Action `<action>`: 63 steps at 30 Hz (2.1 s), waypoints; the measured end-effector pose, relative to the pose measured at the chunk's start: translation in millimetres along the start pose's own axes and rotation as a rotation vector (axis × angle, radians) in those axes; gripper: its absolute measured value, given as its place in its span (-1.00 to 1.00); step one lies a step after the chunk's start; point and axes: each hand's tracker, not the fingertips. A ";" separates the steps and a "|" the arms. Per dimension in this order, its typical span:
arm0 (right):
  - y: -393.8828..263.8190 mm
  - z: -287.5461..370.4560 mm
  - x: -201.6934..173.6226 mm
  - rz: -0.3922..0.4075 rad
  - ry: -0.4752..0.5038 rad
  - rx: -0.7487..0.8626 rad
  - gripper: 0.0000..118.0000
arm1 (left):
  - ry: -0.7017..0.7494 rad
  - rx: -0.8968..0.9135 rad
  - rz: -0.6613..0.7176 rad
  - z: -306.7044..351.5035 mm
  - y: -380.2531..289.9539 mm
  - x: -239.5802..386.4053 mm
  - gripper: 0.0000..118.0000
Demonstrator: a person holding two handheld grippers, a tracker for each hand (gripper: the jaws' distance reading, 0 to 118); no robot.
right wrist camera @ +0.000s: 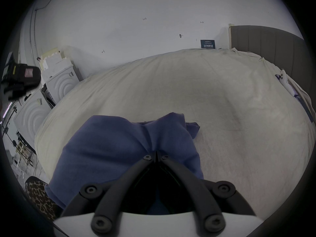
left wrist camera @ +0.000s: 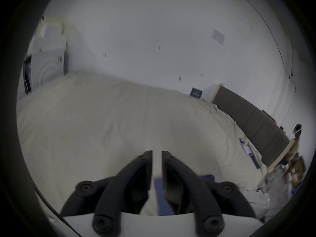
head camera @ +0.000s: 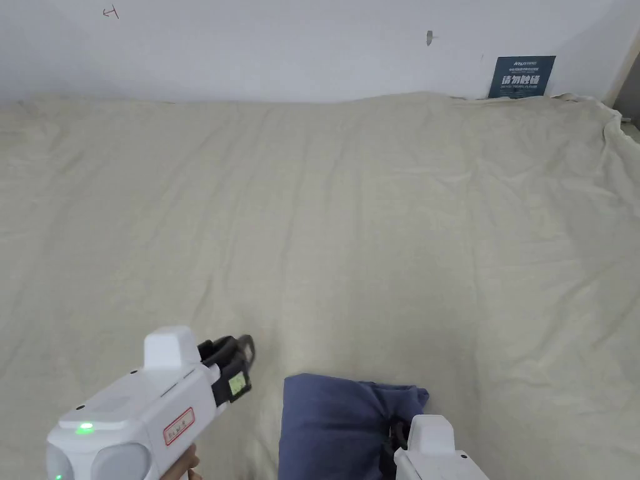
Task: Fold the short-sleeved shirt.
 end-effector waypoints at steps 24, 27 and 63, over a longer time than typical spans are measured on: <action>2.3 4.3 2.3 -0.002 0.022 -0.020 -1.00 | -0.224 -0.544 0.192 -115.4 -59.6 -31.8 -0.15; 4.5 4.2 2.6 -0.002 0.026 -0.027 -1.00 | -0.212 -0.549 0.220 -116.7 -61.4 -33.6 -0.39; 205.2 93.9 -49.0 0.213 -0.001 0.438 -1.00 | 0.424 -0.303 0.073 36.3 142.0 -311.8 -0.62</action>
